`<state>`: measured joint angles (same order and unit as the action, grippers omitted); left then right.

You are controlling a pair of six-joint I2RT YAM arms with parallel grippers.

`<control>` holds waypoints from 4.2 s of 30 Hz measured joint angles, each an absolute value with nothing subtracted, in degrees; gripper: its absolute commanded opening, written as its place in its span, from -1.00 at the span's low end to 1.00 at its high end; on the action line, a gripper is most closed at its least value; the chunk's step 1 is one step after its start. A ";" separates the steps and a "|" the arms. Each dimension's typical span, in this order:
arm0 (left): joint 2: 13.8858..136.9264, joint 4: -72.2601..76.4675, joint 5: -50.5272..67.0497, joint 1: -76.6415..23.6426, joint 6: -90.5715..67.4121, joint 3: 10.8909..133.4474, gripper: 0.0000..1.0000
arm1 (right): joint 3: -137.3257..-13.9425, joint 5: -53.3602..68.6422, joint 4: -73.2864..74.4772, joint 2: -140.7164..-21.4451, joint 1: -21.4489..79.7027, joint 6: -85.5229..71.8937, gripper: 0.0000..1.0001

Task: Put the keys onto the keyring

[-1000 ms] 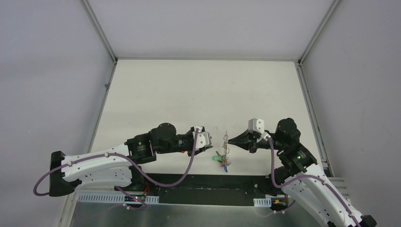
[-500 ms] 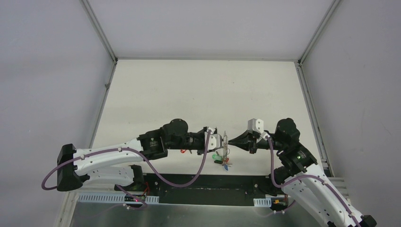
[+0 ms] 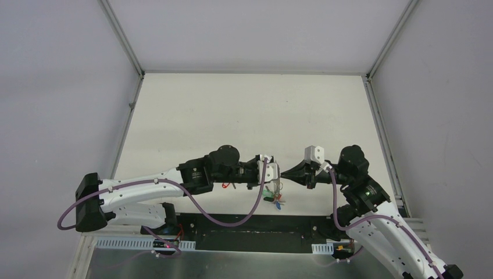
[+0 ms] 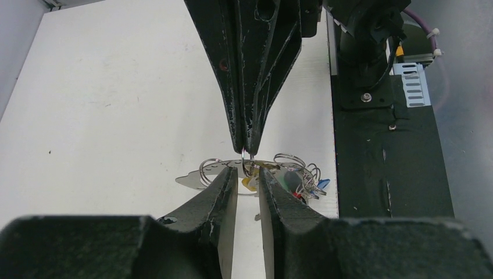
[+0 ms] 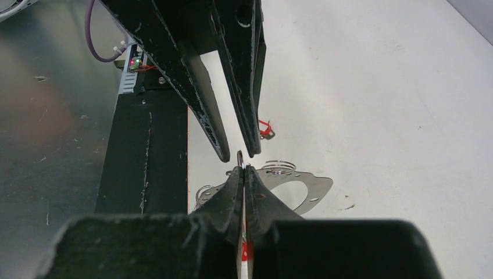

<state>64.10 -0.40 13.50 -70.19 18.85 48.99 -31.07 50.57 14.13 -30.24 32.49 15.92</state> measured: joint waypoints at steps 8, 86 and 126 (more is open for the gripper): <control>64.73 0.10 13.04 -70.50 18.83 49.67 -0.67 | -31.31 50.57 14.26 -30.24 32.49 15.90 -1.00; 57.43 -0.82 10.94 -71.31 14.22 46.48 -1.00 | -33.78 60.99 3.49 -37.15 33.89 10.72 -0.39; 52.40 -1.04 7.64 -71.31 13.02 45.69 -0.37 | -33.63 54.68 7.53 -38.30 36.73 13.13 -1.00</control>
<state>52.40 -1.04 7.64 -71.31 13.02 45.69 -33.63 54.68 7.53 -38.30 36.73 13.13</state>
